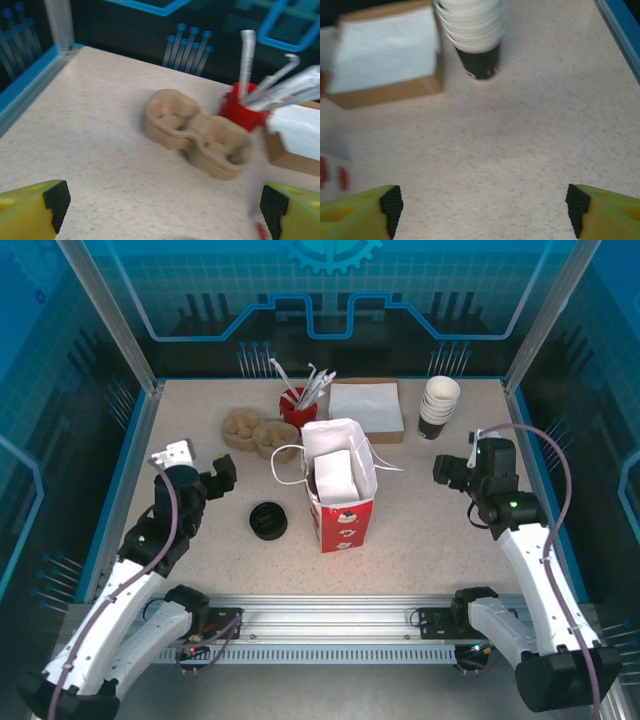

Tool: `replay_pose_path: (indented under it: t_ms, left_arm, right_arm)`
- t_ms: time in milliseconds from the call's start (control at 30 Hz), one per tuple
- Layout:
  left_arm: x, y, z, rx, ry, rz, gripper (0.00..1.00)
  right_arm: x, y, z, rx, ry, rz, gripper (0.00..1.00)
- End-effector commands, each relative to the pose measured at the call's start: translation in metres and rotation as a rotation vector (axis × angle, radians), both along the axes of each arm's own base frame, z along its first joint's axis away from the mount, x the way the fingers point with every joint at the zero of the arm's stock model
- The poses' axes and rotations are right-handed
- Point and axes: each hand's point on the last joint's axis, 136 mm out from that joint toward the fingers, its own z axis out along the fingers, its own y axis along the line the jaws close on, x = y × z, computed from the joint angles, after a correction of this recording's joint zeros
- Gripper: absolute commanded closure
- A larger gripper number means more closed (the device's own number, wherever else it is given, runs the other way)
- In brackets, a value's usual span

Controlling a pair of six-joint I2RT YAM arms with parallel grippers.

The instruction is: Pack the takeout coffee

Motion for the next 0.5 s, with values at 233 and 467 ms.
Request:
replay_pose_path:
  t_ms: [233,467]
  left_arm:
    - [0.01,0.042,-0.072,0.029,-0.042,0.137,0.01]
    - [0.025,0.052,-0.107,0.117,-0.028,0.111,0.01]
  right_arm:
    - [0.038,-0.022,-0.054,-0.115,-0.195,0.009,0.0]
    - [0.068,-0.012,-0.074,-0.128,-0.27,0.088,0.0]
